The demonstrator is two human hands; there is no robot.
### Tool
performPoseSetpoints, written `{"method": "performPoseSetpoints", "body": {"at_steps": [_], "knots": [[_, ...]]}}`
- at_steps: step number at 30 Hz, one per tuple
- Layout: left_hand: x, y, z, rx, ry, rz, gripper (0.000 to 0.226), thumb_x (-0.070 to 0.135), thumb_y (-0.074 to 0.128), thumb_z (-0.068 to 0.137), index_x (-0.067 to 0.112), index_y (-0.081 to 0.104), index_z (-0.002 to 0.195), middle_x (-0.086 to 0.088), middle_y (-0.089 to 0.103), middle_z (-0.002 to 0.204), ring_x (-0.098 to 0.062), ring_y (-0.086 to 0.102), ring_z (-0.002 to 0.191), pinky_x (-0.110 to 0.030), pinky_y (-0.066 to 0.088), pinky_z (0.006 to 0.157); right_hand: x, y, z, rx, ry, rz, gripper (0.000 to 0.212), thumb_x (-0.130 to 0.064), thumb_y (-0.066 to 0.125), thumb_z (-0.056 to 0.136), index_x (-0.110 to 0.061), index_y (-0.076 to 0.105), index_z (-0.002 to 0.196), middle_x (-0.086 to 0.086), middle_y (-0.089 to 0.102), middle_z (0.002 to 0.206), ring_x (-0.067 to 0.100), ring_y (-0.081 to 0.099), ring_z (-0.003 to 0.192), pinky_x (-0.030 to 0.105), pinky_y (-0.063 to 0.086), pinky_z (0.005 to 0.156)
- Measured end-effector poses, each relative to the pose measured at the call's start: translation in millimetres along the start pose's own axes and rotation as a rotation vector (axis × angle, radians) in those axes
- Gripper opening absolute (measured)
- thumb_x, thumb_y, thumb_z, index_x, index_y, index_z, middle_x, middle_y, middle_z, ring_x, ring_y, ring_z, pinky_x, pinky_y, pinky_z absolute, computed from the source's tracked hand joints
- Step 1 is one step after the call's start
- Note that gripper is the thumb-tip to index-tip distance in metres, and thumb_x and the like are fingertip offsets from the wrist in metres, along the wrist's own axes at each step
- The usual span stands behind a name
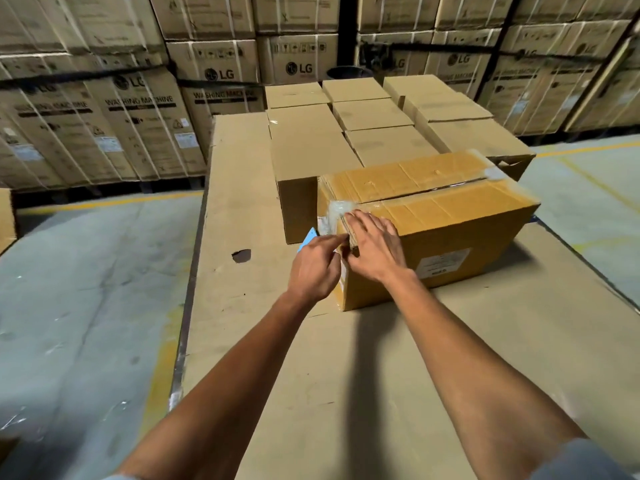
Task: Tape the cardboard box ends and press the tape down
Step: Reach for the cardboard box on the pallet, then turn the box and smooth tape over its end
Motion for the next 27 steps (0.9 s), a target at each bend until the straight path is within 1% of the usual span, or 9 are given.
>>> {"method": "performPoseSetpoints", "body": {"at_steps": [2, 5, 7, 10, 12, 15, 18, 22, 27], "knots": [[-1.2, -0.6, -1.3, -0.042, 0.086, 0.027, 0.05, 0.021, 0.049, 0.098, 0.024, 0.073, 0.141, -0.005, 0.075, 0.139, -0.024, 0.058, 0.14, -0.041, 0.054, 0.103, 5.5, -2.2, -7.8, 0.0, 0.003, -0.004, 0.083, -0.047, 0.064, 0.093, -0.025, 0.031, 0.165, 0.004, 0.035, 0.17, 0.024, 0.035, 0.156, 0.051, 0.024, 0.129], [-9.6, 7.7, -7.2, -0.072, 0.191, 0.116, 0.043, 0.027, 0.06, 0.098, 0.025, 0.071, 0.14, -0.002, 0.071, 0.139, -0.024, 0.055, 0.137, -0.045, 0.055, 0.104, 20.4, -7.2, -21.6, -0.024, 0.0, 0.002, 0.08, -0.047, 0.059, 0.095, -0.028, 0.028, 0.166, 0.001, 0.032, 0.171, 0.023, 0.035, 0.155, 0.05, 0.021, 0.13], [-23.1, 16.7, -13.4, -0.079, 0.187, 0.144, 0.048, 0.034, 0.067, 0.098, 0.025, 0.064, 0.145, 0.0, 0.064, 0.145, -0.027, 0.055, 0.136, -0.048, 0.054, 0.104, 30.8, -11.4, -31.6, -0.028, -0.001, 0.003, 0.079, -0.046, 0.058, 0.094, -0.031, 0.028, 0.165, -0.001, 0.034, 0.17, 0.023, 0.038, 0.153, 0.05, 0.022, 0.13], [-42.6, 31.5, -23.5, -0.091, 0.162, 0.197, 0.061, 0.046, 0.071, 0.098, 0.025, 0.054, 0.153, 0.0, 0.056, 0.155, -0.028, 0.052, 0.139, -0.045, 0.051, 0.105, 41.1, -16.5, -45.9, -0.036, -0.008, -0.03, 0.081, -0.045, 0.056, 0.087, -0.036, 0.031, 0.163, 0.0, 0.037, 0.168, 0.025, 0.041, 0.149, 0.052, 0.025, 0.128], [-50.4, 41.7, -29.4, -0.116, 0.169, 0.219, 0.068, 0.049, 0.071, 0.098, 0.022, 0.05, 0.157, -0.002, 0.052, 0.16, -0.03, 0.05, 0.141, -0.045, 0.049, 0.106, 40.8, -18.4, -51.0, -0.045, -0.008, -0.062, 0.08, -0.043, 0.054, 0.086, -0.037, 0.033, 0.162, 0.0, 0.037, 0.168, 0.026, 0.042, 0.149, 0.055, 0.027, 0.127], [-48.9, 58.2, -37.8, -0.176, 0.225, 0.218, 0.078, 0.042, 0.073, 0.095, 0.016, 0.043, 0.161, -0.008, 0.049, 0.164, -0.036, 0.048, 0.144, -0.051, 0.051, 0.112, 33.1, -18.7, -54.4, -0.072, -0.024, -0.106, 0.077, -0.034, 0.057, 0.086, -0.039, 0.036, 0.16, 0.0, 0.035, 0.169, 0.027, 0.04, 0.151, 0.061, 0.028, 0.125], [-45.8, 70.5, -36.5, -0.202, 0.262, 0.197, 0.078, 0.032, 0.077, 0.095, 0.011, 0.043, 0.162, -0.013, 0.045, 0.167, -0.043, 0.042, 0.151, -0.056, 0.047, 0.12, 28.8, -18.2, -54.9, -0.092, -0.034, -0.125, 0.073, -0.03, 0.06, 0.087, -0.039, 0.043, 0.157, 0.0, 0.033, 0.17, 0.027, 0.038, 0.153, 0.063, 0.025, 0.126], [-46.2, 78.0, -24.6, -0.223, 0.274, 0.206, 0.08, 0.02, 0.082, 0.091, 0.012, 0.044, 0.161, -0.015, 0.039, 0.171, -0.043, 0.037, 0.157, -0.06, 0.049, 0.116, 29.3, -18.9, -55.6, -0.1, -0.024, -0.151, 0.071, -0.031, 0.058, 0.088, -0.038, 0.044, 0.157, -0.001, 0.03, 0.172, 0.027, 0.035, 0.155, 0.061, 0.023, 0.128], [-60.0, 86.1, -20.2, -0.216, 0.242, 0.161, 0.081, 0.011, 0.081, 0.092, 0.015, 0.043, 0.163, -0.024, 0.031, 0.172, -0.054, 0.033, 0.156, -0.065, 0.045, 0.119, 26.8, -16.7, -53.4, -0.08, -0.003, -0.163, 0.071, -0.03, 0.06, 0.088, -0.037, 0.044, 0.157, 0.002, 0.034, 0.17, 0.028, 0.038, 0.153, 0.062, 0.025, 0.127]]}}
Point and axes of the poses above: each hand's wrist, its own z-axis towards the middle knuckle, its own y-axis out of the palm, x = y × z, the point moved 5 cm from there along z, towards the middle knuckle
